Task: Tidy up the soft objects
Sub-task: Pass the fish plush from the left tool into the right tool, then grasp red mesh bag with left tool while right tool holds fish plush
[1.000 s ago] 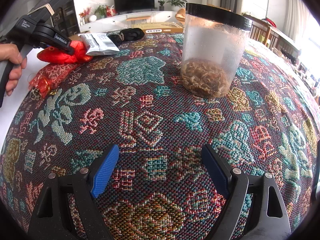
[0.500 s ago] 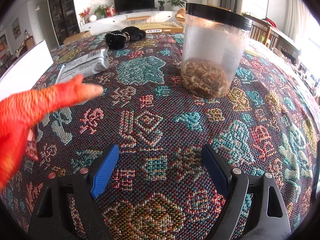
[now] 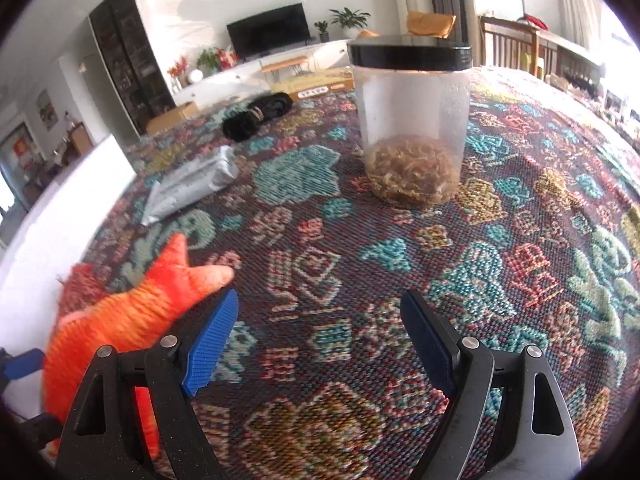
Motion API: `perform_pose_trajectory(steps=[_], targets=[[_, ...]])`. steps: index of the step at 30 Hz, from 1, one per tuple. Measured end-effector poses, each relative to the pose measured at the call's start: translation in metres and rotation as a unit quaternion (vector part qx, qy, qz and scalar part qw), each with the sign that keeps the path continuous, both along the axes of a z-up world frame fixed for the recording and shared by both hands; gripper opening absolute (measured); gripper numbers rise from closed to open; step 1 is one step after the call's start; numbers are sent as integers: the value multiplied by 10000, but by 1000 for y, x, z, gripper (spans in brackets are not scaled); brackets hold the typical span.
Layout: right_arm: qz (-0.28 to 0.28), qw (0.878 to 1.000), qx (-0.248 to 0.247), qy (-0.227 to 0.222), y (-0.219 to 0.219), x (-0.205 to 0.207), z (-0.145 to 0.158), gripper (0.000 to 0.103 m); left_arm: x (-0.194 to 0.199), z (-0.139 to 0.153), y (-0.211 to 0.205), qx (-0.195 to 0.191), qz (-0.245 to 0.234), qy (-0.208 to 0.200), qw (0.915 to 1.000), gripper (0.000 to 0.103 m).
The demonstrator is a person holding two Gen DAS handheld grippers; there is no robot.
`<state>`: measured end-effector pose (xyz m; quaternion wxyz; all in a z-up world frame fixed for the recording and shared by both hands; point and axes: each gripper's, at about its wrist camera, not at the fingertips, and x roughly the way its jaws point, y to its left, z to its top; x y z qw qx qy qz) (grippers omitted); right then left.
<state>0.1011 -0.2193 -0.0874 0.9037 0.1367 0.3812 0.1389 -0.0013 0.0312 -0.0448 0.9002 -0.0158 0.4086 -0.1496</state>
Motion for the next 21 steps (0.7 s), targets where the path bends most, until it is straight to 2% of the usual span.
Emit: perform_pose_trajectory(steps=[2, 4, 5, 7, 8, 10, 11, 12, 13, 14, 16, 18, 21], targets=[[351, 9974, 607, 167, 14, -22, 9, 87, -9, 17, 19, -153, 278, -252, 9992, 85], [775, 9878, 1223, 578, 43, -41, 6, 87, -14, 32, 37, -294, 606, -475, 9966, 91], [934, 9833, 1362, 763, 60, -48, 2, 87, -17, 37, 45, -363, 753, -554, 9950, 91], [1179, 9802, 1107, 1143, 100, -48, -11, 87, -17, 44, 57, -434, 982, -620, 9923, 91], [1225, 9828, 661, 1216, 118, -45, -16, 87, -16, 47, 61, -437, 1055, -625, 9915, 91], [1312, 9873, -10, 896, 137, -45, -17, 84, -15, 46, 63, -430, 1109, -550, 9914, 91], [1348, 9864, -167, 924, 138, -45, -17, 76, -14, 45, 63, -430, 1095, -502, 9918, 91], [1363, 9857, -194, 971, 135, -45, -16, 65, -14, 43, 61, -427, 1051, -461, 9925, 91], [1363, 9854, -90, 1015, 128, -45, -14, 42, -14, 40, 58, -412, 1000, -412, 9933, 91], [1354, 9846, 67, 1103, 119, -44, -14, 34, -12, 36, 54, -393, 954, -340, 9941, 91], [1243, 9854, 178, 1151, 100, -48, -6, 25, -4, 26, 48, -405, 894, -96, 9951, 92], [1048, 9899, -52, 948, 83, -59, 9, 23, 13, 12, 43, -557, 858, 292, 9943, 92], [771, 9945, -174, 682, 50, -75, 32, 23, 47, -13, 44, -901, 1041, 872, 9866, 92]])
